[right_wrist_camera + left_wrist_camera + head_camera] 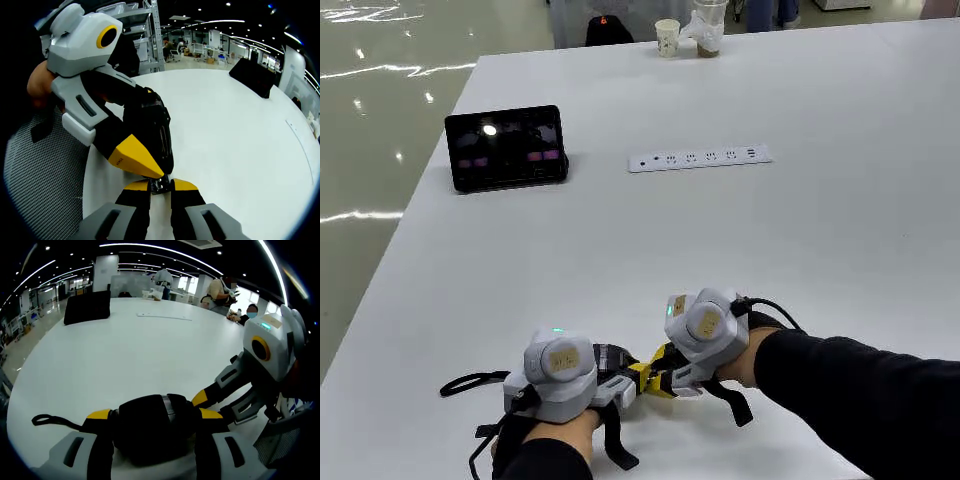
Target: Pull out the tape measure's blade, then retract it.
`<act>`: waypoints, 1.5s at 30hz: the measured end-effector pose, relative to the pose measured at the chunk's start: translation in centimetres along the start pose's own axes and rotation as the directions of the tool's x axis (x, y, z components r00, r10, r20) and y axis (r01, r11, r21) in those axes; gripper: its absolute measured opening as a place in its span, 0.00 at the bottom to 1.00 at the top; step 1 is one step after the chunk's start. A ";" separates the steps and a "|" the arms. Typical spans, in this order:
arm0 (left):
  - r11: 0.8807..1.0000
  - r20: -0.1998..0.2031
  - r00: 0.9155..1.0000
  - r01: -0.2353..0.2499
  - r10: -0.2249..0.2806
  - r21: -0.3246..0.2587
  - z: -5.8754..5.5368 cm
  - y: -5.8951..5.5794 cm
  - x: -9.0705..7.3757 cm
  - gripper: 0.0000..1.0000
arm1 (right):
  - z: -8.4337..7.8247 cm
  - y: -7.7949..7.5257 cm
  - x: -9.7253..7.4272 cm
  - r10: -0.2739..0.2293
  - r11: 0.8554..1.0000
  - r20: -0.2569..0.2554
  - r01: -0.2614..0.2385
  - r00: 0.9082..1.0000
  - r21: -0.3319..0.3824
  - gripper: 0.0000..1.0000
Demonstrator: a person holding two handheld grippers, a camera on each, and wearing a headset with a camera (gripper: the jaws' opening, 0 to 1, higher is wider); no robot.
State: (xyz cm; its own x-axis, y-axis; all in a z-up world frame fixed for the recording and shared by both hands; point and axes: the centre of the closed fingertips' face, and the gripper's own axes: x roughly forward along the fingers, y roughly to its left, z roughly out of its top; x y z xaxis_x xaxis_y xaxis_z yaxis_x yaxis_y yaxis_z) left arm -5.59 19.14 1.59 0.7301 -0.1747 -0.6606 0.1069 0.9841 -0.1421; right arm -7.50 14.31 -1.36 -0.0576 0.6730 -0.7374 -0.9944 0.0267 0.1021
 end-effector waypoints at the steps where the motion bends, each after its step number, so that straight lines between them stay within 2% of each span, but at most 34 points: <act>1: 1.000 0.000 1.000 0.000 0.000 0.000 0.0 0.0 0.0 0.61 | 0.1 0.0 0.1 0.001 1.000 0.000 -0.001 1.000 -0.001 0.12; 21: 1.000 0.003 1.000 0.001 -0.001 -0.001 0.1 0.0 0.0 0.63 | 0.2 0.1 0.1 -0.012 1.000 0.004 0.012 1.000 0.012 0.13; 30: 0.999 -0.023 1.000 0.000 0.001 0.043 0.1 -0.1 0.0 0.63 | 0.2 0.1 0.1 -0.043 0.999 -0.009 0.043 0.999 -0.004 0.13; 35: 1.000 -0.024 1.000 0.017 -0.017 0.021 0.6 -0.1 -0.3 0.62 | 0.1 0.1 -0.1 -0.058 0.998 -0.018 0.058 0.998 -0.024 0.13; 36: 0.999 -0.035 0.999 0.041 -0.041 0.000 0.6 -0.3 -0.3 0.63 | 0.1 0.1 -0.3 -0.061 0.998 -0.017 0.061 0.998 -0.015 0.13; 38: 0.998 -0.047 0.997 0.063 -0.063 0.004 0.6 -0.5 -0.4 0.67 | 0.1 0.0 -0.5 -0.063 0.998 -0.015 0.063 0.998 -0.008 0.13; 41: 0.997 -0.033 0.996 0.078 -0.078 0.017 1.3 -0.6 -0.7 0.67 | 0.0 0.0 -1.0 -0.066 0.998 -0.017 0.066 0.998 -0.011 0.14; 43: 0.995 -0.036 0.994 0.101 -0.101 -0.008 1.4 -0.9 -0.7 0.71 | 0.1 -0.1 -1.2 -0.071 0.997 -0.012 0.071 0.997 -0.002 0.14; 45: 0.993 -0.035 0.992 0.121 -0.121 -0.002 1.6 -1.2 -0.8 0.75 | 0.2 -0.2 -1.5 -0.076 0.997 -0.005 0.076 0.997 0.003 0.15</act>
State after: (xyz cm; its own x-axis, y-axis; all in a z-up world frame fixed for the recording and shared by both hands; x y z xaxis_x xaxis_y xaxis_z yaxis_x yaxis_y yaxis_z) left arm -5.20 18.14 3.47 0.6874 -0.2937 -0.6643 0.1934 0.9556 -0.2223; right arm -7.22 13.47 -0.13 0.0180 0.6651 -0.7465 -0.9956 0.0803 0.0476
